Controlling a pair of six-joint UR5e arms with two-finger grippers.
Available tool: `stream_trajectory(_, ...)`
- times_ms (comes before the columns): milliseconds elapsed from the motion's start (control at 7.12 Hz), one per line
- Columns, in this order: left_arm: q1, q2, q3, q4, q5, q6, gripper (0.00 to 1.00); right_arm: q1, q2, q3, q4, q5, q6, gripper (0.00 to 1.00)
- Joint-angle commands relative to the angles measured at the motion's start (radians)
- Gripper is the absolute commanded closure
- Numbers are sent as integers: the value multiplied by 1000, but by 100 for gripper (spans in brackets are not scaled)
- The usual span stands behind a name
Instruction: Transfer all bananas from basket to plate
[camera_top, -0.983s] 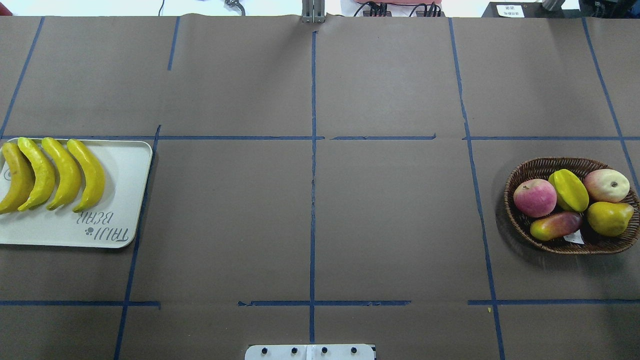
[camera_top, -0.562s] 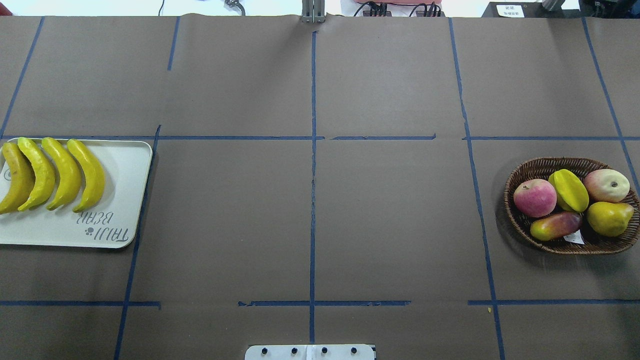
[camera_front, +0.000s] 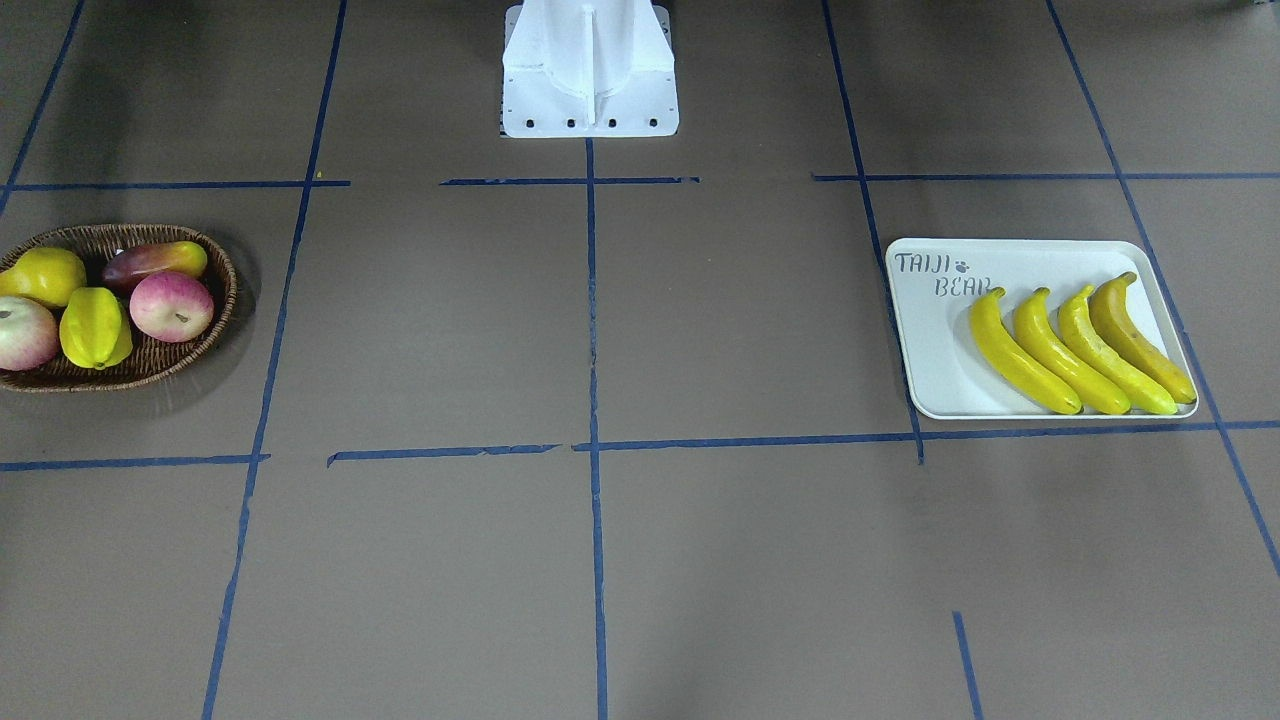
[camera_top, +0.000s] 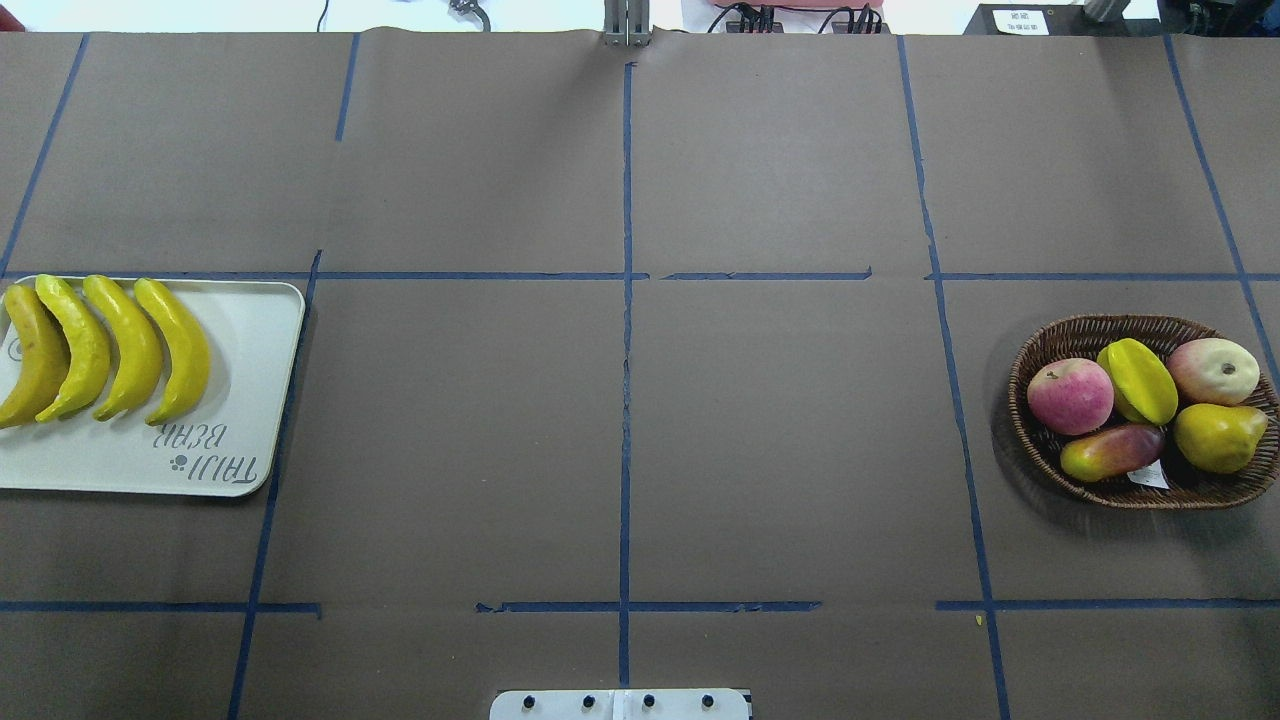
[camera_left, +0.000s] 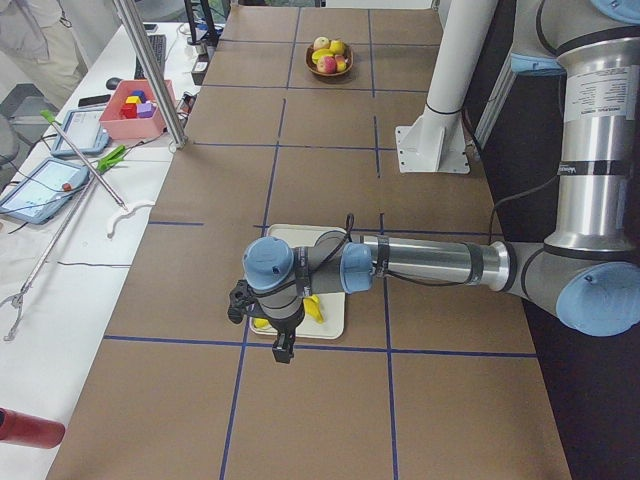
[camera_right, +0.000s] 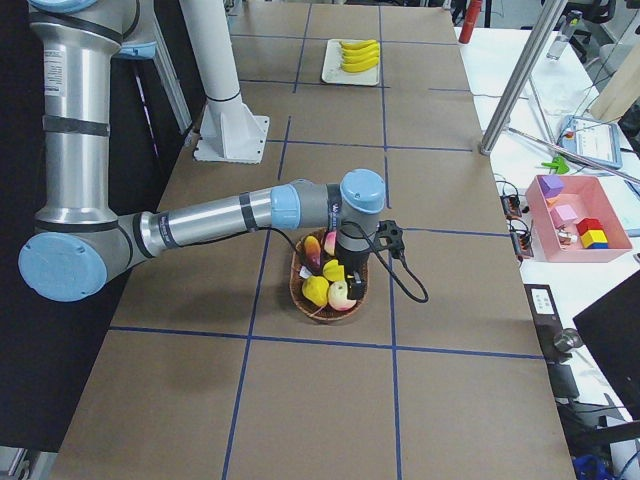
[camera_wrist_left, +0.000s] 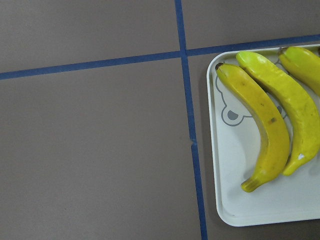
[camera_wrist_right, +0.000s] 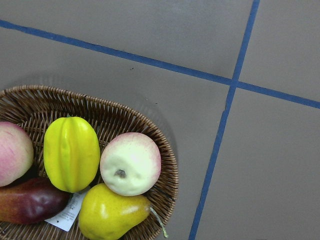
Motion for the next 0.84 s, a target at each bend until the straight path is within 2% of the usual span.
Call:
stream_trajectory(0, 4, -6, -2, -3, 15, -58, 0, -1, 1, -3, 0, 1, 1, 0)
stream_trajectory(702, 19, -3, -13, -4, 15, -52, 0, -1, 0, -3, 2, 3, 1, 0)
